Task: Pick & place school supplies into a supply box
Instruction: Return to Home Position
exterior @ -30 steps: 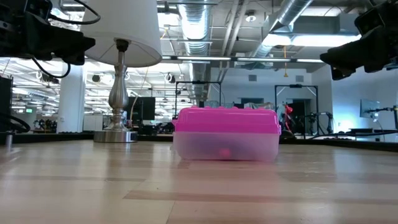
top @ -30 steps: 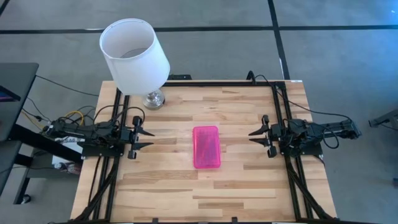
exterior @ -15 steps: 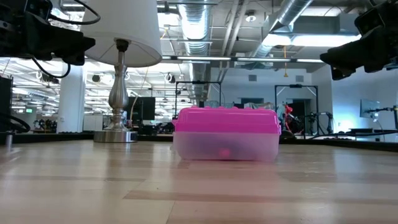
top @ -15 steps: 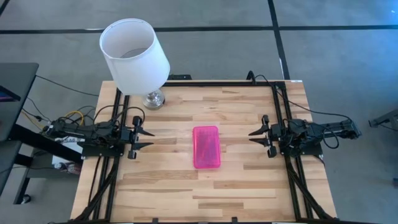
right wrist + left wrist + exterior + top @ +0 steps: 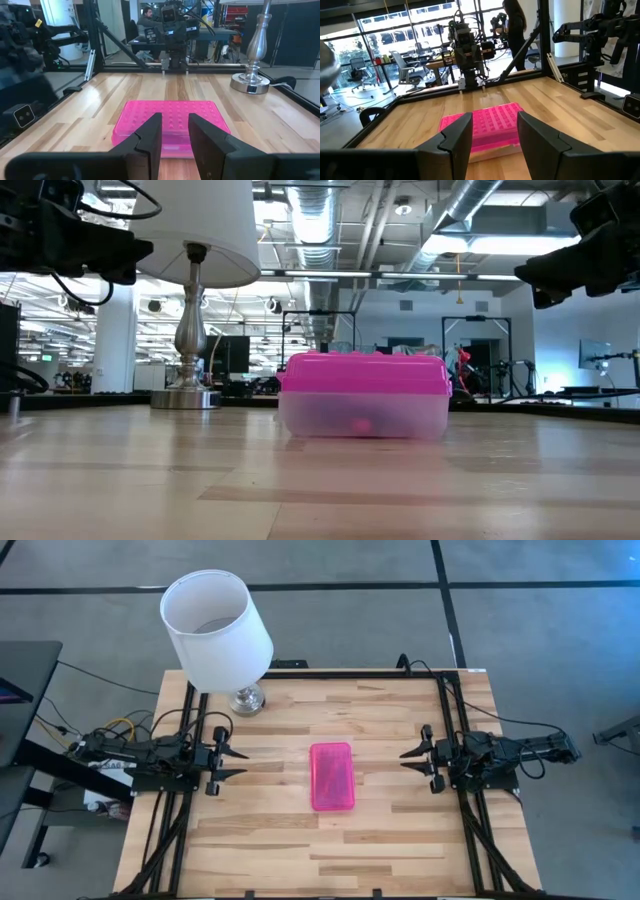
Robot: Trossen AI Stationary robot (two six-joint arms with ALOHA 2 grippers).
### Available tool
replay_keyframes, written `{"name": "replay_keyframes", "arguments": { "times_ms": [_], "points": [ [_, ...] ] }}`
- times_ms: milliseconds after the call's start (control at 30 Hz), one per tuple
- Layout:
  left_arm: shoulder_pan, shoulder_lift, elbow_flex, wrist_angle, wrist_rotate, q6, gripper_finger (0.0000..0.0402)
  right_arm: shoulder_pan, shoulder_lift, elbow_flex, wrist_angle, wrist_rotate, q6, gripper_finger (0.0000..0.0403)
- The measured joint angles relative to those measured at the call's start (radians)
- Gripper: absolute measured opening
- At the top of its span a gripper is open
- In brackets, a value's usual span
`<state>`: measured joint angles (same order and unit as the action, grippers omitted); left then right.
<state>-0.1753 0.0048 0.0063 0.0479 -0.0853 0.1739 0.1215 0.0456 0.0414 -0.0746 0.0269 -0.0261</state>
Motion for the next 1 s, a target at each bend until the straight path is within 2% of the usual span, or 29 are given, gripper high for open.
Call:
{"name": "replay_keyframes", "arguments": {
  "times_ms": [1000],
  "points": [
    [0.0,0.0,0.0,0.0,0.0,-0.007,0.0151,0.0,0.0,0.0,0.0,0.0,0.0,0.0091]
  ]
}}
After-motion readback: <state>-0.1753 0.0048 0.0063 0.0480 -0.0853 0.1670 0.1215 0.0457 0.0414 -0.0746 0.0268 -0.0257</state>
